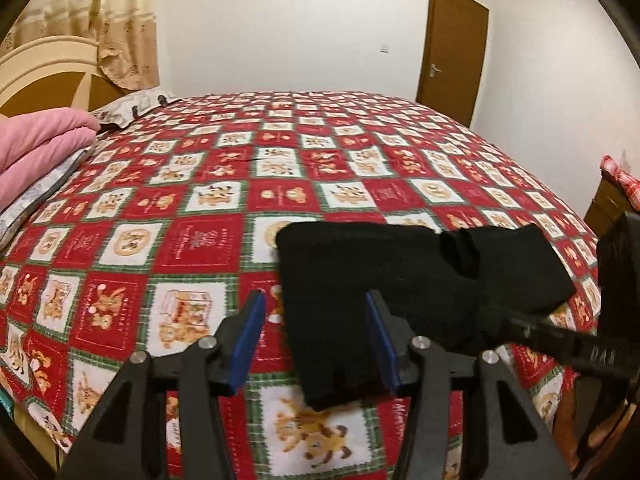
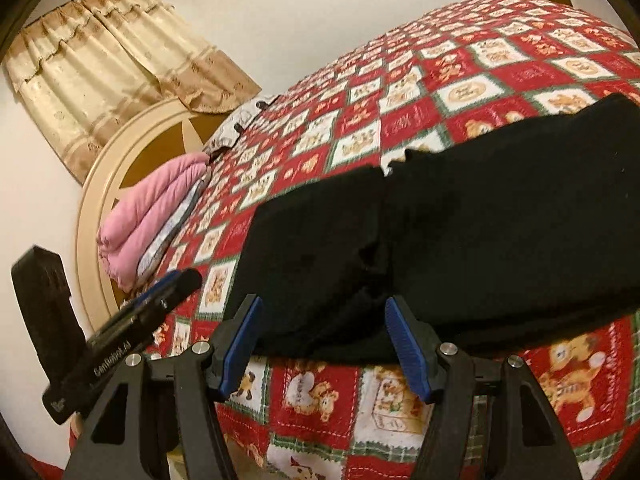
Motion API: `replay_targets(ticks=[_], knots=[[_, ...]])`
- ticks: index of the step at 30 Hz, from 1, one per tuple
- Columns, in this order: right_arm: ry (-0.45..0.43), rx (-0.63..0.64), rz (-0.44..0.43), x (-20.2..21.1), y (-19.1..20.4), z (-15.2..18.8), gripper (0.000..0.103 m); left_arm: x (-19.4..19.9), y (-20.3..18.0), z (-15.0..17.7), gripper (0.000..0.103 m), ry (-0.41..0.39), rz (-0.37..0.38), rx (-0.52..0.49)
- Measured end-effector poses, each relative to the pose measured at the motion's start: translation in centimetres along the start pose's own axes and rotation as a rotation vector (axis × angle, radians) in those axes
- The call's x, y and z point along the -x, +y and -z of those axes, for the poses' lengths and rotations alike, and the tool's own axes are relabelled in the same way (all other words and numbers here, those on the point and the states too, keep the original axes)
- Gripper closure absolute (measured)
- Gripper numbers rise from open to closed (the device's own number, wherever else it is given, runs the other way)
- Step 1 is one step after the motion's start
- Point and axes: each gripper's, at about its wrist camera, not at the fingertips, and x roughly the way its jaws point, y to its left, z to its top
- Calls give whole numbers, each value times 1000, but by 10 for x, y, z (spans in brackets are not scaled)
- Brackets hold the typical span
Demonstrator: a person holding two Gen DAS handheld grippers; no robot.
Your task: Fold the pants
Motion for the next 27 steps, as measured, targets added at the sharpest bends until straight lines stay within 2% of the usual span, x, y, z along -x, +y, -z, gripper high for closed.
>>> replay_targets(ticks=[6, 11, 12, 14, 16, 24, 27], knots=[[26, -11, 21, -14, -3, -3, 38, -9, 6, 4, 49, 33, -27, 7], [12, -22, 24, -18, -5, -7, 39, -11, 8, 7, 49, 49, -30, 18], [5, -21, 26, -19, -5, -8, 41, -11, 8, 7, 49, 48, -30, 18], [4, -27, 23, -21, -6, -9, 56, -11, 9, 8, 49, 46, -28, 24], [19, -26, 30, -26, -7, -8, 64, -11, 10, 8, 49, 45, -28, 28], [8, -112, 12, -37, -18, -15, 65, -12, 16, 7, 49, 49, -32, 51], [10, -97, 31, -40, -13, -19, 65, -11, 17, 7, 49, 49, -31, 53]])
